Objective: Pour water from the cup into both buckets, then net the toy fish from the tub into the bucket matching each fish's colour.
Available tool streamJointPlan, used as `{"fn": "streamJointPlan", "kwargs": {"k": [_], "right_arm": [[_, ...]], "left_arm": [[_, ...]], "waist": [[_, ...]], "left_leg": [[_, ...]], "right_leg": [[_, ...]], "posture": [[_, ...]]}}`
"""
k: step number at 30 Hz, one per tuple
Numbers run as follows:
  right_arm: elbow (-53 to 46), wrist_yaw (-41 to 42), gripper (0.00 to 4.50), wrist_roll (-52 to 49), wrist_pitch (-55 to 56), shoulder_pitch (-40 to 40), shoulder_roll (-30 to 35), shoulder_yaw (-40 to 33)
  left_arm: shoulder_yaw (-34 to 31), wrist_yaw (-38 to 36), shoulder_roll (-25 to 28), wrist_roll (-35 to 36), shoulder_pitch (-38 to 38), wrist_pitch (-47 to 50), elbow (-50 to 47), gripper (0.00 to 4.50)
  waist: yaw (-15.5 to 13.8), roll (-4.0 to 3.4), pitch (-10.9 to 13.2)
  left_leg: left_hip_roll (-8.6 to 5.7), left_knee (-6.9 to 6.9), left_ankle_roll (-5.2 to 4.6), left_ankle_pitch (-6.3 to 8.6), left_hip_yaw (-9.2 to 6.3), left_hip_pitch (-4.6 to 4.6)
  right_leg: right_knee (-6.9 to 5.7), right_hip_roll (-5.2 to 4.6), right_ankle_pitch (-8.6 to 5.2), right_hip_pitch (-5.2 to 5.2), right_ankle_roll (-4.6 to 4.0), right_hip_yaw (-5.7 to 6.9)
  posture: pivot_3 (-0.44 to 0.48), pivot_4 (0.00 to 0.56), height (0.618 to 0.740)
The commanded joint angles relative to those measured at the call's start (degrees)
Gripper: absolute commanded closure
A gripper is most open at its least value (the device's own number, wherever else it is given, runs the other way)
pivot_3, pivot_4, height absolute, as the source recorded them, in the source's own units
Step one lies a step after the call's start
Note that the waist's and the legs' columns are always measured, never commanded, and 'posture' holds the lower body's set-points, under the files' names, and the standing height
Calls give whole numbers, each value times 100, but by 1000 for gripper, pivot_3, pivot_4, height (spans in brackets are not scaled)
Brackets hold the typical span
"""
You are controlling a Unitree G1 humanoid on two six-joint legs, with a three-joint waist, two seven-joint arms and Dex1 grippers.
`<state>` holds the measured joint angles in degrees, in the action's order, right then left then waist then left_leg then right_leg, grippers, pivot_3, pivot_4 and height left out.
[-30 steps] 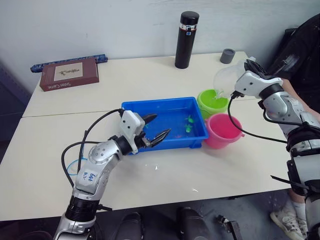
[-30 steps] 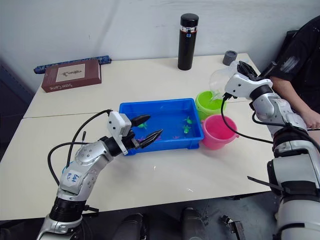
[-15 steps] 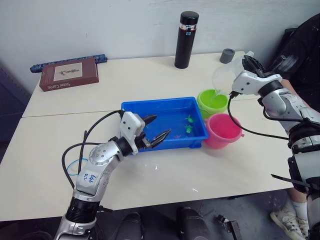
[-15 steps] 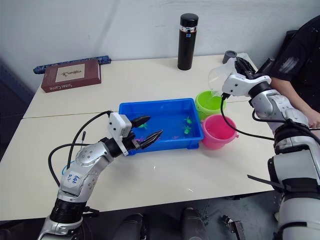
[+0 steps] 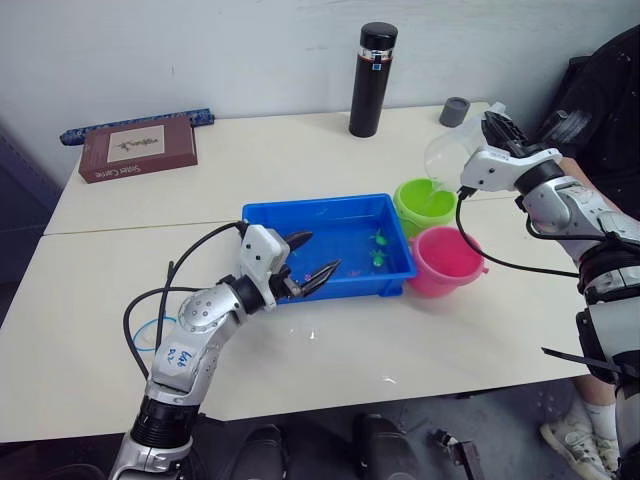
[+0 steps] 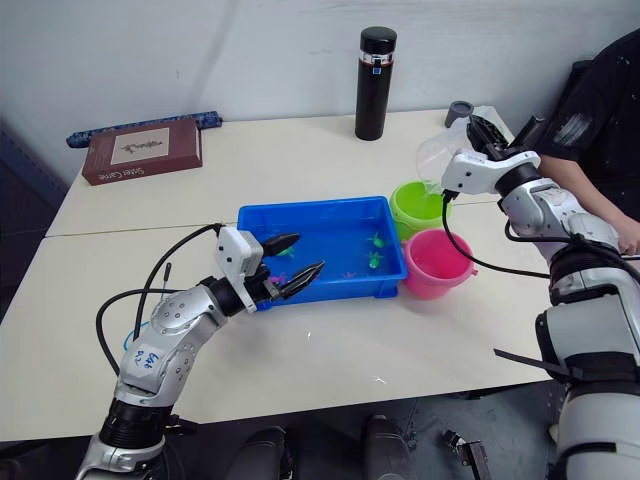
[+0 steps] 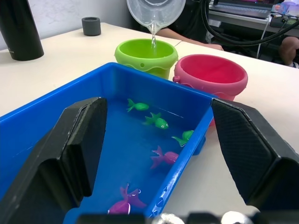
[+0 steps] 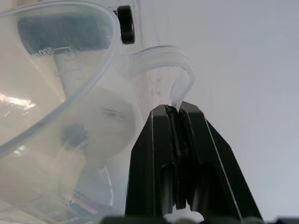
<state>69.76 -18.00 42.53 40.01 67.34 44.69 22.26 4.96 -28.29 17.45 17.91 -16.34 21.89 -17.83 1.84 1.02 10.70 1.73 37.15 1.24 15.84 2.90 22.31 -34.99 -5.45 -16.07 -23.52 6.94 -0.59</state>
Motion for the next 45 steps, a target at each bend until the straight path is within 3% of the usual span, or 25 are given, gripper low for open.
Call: {"fn": "streamJointPlan", "kwargs": {"k": [1, 12, 20, 31, 36, 38, 42, 45], "right_arm": [[-49, -206, 4437, 33, 26, 247, 158, 2], [28, -14, 4437, -84, 23, 249, 80, -82], [285, 1758, 4437, -1712, -582, 25, -281, -1251], [-45, 3364, 4437, -3650, -2011, -344, -246, -2871], [-920, 3984, 4437, -4477, -2794, -911, -148, -3533], [-1782, 4102, 4437, -4820, -3296, -1441, -89, -3810], [-3542, 3959, 4437, -5429, -4487, -2615, -43, -4488], [-4248, 3700, 4437, -5727, -5131, -3168, -99, -4913]], "left_arm": [[-44, 10, 6, 15, -2, -41, -277, 678], [-48, 19, 10, 10, 20, -36, -292, 678], [-17, 0, -20, 12, -41, -54, -227, 678], [149, -339, -42, 134, -239, 4, -223, 678], [307, -666, -22, 216, -312, 22, -256, 678], [384, -829, 18, 190, -389, -44, -212, 678], [473, -1061, -30, 262, -561, -46, -83, 678], [528, -1188, -56, 264, -638, -85, 12, 678]], "waist": [[-1, 0, 0], [0, 0, 0], [2, 0, 0], [-19, 0, 0], [-24, 0, 0], [-25, 0, 0], [-45, 0, 0], [-46, 0, 0]], "left_leg": [[0, 0, 0, 0, 0, 0], [0, 0, 0, 0, 0, 0], [1, 1, 0, 0, 0, -1], [1, 0, -5, 3, 2, 0], [1, 2, -5, 3, 2, 0], [1, 3, -6, 3, 2, 1], [2, 0, -7, 4, -2, 1], [-1, 6, -21, 12, 1, 2]], "right_leg": [[0, 0, 0, 0, 0, 0], [0, 0, 0, 0, 0, 0], [-1, 1, 1, 1, 1, 1], [2, 1, 1, 3, 2, 1], [1, 1, 2, 3, 3, 1], [1, 1, 2, 2, 4, 0], [2, 2, 2, 3, 4, 3], [2, -1, 4, 4, 7, 0]], "posture": [[0, 150, 740], [0, 150, 740], [0, 150, 740], [0, 150, 740], [0, 150, 740], [0, 150, 740], [0, 150, 740], [0, 150, 740]]}}
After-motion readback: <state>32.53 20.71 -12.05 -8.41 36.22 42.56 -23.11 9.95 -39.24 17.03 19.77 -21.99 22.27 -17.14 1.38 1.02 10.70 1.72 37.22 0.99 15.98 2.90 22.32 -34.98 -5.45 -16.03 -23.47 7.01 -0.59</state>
